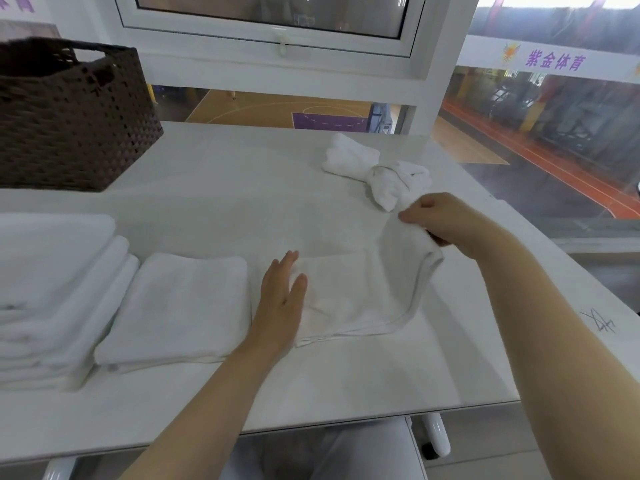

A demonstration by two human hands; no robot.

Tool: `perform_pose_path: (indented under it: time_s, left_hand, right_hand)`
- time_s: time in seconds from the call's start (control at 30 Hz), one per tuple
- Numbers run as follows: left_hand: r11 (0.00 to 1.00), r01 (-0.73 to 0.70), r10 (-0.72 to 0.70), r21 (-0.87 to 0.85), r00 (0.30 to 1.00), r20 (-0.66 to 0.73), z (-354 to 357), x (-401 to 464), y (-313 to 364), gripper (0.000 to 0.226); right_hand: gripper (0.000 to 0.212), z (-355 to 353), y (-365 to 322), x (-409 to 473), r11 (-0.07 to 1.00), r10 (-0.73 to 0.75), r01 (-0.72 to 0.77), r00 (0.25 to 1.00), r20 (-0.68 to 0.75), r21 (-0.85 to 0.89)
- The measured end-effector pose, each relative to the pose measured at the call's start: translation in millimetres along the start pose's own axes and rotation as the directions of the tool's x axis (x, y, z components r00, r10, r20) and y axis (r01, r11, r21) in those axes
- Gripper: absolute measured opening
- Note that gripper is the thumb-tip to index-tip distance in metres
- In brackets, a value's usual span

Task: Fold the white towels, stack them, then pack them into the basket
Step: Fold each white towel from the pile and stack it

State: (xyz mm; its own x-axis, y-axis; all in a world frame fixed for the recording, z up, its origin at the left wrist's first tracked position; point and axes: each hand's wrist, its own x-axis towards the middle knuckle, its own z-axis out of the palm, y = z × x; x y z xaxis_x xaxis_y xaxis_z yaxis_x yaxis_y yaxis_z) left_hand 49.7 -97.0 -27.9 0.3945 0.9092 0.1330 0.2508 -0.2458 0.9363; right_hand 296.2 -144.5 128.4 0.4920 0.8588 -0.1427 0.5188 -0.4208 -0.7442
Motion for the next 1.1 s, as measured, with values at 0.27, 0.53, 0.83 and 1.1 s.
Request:
perform_pose_path:
  time_s: [0.27,0.53,0.83,1.1]
  left_hand:
    - [0.918,0.1,-0.128,-0.383,0.991,-0.048,0,2,2,0.076]
    - [0.789,0.236,-0.242,-0.568,0.968,0.066,-3,15,-16,0.095]
    - [0.826,0.131,-0.195,-0.548,0.979,-0.061,-5,3,9,0.05]
    - [0.968,-0.001,-0.035,-0.251,0.989,-0.142,-6,2,4,0.053]
  right_hand:
    - [0.02,100,-65,-26,0.914,-0.179,0.222,0.972,0.153,-0.34]
    - [0.014,173,-60,-37,0.843,-0.19,0.294,0.946,0.263,-0.45]
    - [0.024,179,-36,-35,0.942,-0.177,0.249,0.937,0.301,-0.223]
    - [0.02,150,-15,-24,0.949,-0.279,0.212,0.908,0.311,0.232]
